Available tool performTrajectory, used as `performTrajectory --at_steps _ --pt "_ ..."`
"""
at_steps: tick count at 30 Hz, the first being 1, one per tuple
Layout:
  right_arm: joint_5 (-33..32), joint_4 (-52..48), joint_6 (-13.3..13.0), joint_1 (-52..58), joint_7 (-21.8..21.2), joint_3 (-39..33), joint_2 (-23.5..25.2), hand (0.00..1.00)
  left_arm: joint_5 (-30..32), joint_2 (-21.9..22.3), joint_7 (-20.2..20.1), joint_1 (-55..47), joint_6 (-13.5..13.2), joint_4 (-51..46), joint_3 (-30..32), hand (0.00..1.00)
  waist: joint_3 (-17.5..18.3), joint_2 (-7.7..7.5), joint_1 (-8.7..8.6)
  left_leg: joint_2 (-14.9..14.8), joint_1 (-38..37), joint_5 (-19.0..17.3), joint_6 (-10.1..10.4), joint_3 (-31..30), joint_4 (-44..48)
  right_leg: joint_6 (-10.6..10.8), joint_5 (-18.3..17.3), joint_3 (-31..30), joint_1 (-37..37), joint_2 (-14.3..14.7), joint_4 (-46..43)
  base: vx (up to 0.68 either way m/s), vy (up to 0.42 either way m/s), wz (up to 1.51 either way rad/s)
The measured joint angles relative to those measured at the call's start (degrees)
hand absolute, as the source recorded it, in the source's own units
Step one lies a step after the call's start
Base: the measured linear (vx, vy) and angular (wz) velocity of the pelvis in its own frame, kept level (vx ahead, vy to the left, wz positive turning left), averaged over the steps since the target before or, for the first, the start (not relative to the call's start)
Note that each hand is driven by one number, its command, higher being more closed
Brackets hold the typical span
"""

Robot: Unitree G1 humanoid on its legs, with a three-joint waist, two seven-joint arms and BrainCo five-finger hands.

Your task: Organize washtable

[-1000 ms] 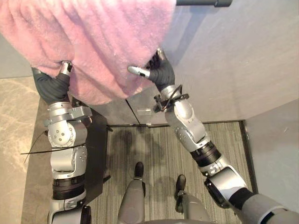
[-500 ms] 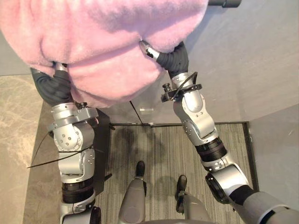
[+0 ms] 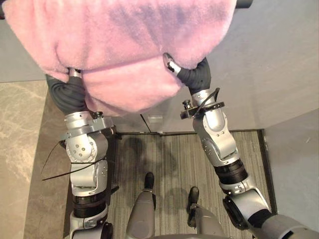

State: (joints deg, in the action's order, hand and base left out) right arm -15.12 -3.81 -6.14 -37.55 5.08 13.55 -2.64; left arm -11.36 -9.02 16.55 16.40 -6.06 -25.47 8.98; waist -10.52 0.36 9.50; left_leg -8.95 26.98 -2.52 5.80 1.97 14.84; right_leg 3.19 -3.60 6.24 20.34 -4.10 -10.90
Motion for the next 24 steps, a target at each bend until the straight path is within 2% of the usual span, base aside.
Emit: performTrajectory --at_steps 9,10,19,22,24 --pt "-0.05 0.05 -0.42 1.37 -0.11 2.03 2.40 1.00 2.37 2.26 1.93 -1.22 0.00 0.01 2.08 1.00 0.01 -0.02 -0.94 -0.05 -0.23 -0.02 -0.03 0.19 0.04 0.01 -0.03 -0.11 0.00 -0.01 -0.37 0.00 0.000 0.00" --pt "-0.04 0.14 -0.71 1.48 -0.08 2.22 2.58 0.00 2.55 2.47 2.37 -1.59 -0.01 0.01 2.12 0.00 0.01 -0.02 -0.92 -0.05 -0.29 -0.02 -0.03 0.22 0.04 0.01 -0.04 -0.11 0.00 -0.01 -0.45 0.00 0.000 0.00" --pt "-0.14 2.41 -2.24 4.37 1.48 0.88 3.12 0.00 3.04 5.68 2.66 -7.14 0.21 0.76 3.63 0.00 0.07 -0.12 -0.85 -0.05 -1.50 -0.02 -0.02 -0.21 -0.02 -0.24 -0.41 0.49 -1.03 -0.04 -1.18 0.00 -0.002 0.02" --pt "-0.11 3.83 -1.87 7.85 1.03 1.42 2.32 0.00 3.08 6.15 2.47 -9.11 0.39 0.77 3.99 0.00 0.38 -0.64 -0.70 -0.04 -2.07 -0.01 -0.02 -0.39 -0.13 -0.34 -0.70 1.09 -1.75 -0.04 -1.20 -0.01 -0.013 0.05" --pt "-0.13 6.02 -0.73 10.98 0.78 2.18 1.59 0.00 3.10 6.42 2.37 -10.94 0.55 0.79 3.92 0.00 0.44 -0.74 -0.58 -0.02 -2.76 -0.01 -0.01 -0.49 -0.26 -0.36 -0.74 1.30 -2.43 -0.05 -1.19 -0.01 -0.011 0.03"
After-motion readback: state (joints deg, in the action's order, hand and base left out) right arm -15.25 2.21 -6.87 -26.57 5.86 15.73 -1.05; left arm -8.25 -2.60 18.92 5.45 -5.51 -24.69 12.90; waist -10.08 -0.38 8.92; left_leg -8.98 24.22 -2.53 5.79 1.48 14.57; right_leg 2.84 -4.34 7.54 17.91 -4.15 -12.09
